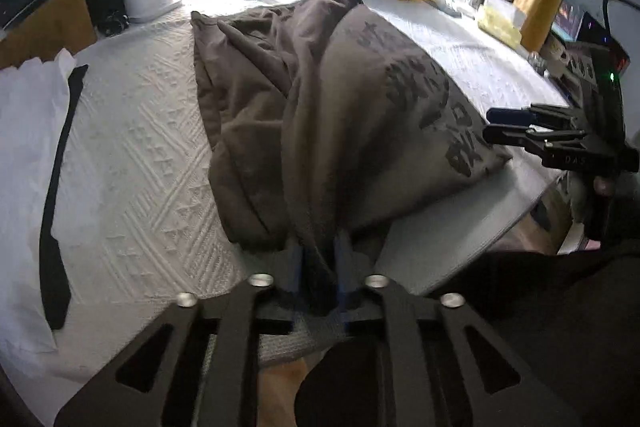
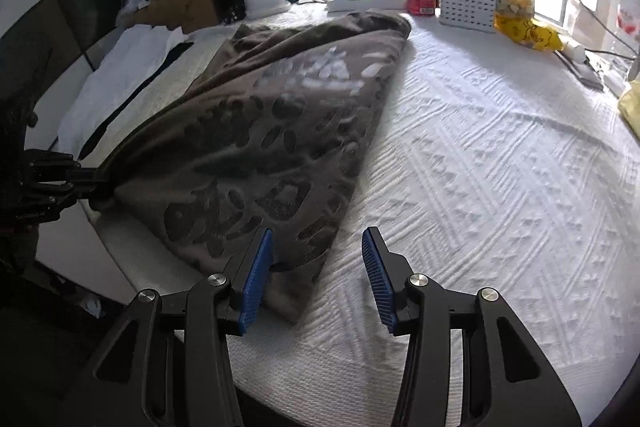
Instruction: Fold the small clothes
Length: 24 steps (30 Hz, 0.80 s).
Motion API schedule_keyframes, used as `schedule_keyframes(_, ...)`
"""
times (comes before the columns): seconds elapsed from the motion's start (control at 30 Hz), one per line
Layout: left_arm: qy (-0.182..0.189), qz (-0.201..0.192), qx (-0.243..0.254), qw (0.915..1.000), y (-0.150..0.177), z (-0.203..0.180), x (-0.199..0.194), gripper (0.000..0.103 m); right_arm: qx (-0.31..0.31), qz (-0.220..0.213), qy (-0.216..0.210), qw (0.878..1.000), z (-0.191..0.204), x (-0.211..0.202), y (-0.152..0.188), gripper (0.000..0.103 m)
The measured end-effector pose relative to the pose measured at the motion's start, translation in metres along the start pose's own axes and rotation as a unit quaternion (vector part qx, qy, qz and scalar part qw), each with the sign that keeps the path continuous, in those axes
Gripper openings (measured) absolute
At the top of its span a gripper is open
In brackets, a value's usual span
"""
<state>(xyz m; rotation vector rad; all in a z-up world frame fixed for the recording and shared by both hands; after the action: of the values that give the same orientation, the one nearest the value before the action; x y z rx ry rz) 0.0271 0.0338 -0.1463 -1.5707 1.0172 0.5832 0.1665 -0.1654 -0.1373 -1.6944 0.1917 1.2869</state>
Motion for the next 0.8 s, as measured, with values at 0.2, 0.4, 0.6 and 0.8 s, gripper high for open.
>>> schedule_keyframes(0.2,0.010,-0.052,-0.038,0.9978,-0.030,0.022,-0.024,0.039,0.007,-0.016,0.009,1.000,-0.013,-0.003,-0.025,0.049)
schedule_keyframes(0.4,-0.009,-0.069,-0.052,0.9962,-0.061,0.053,-0.021,0.039,0.011,-0.021,0.014,1.000,-0.021,0.003,-0.051,0.049)
schedule_keyframes(0.6,-0.002,-0.070,-0.060,0.9957,-0.091,0.068,-0.002,0.046,0.016,-0.017,0.017,1.000,-0.032,0.016,-0.072,0.049)
schedule_keyframes(0.8,0.001,-0.079,-0.077,0.9939,-0.122,0.088,0.014,0.058,0.025,-0.014,0.023,0.999,-0.045,0.032,-0.092,0.049)
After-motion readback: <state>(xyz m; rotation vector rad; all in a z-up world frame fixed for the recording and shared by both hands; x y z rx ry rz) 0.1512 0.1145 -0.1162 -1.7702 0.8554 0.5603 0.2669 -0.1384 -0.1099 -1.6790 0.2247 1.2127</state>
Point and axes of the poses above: each gripper's, at about its wrist camera, not at the fingertips, and x roughly the way its jaws point, z to its left, y to its underside, the point moved 9 cm from there along x, roughly the way its jaws point, and after that the axes turned 8 degrees about y, right-handed, at the moved point
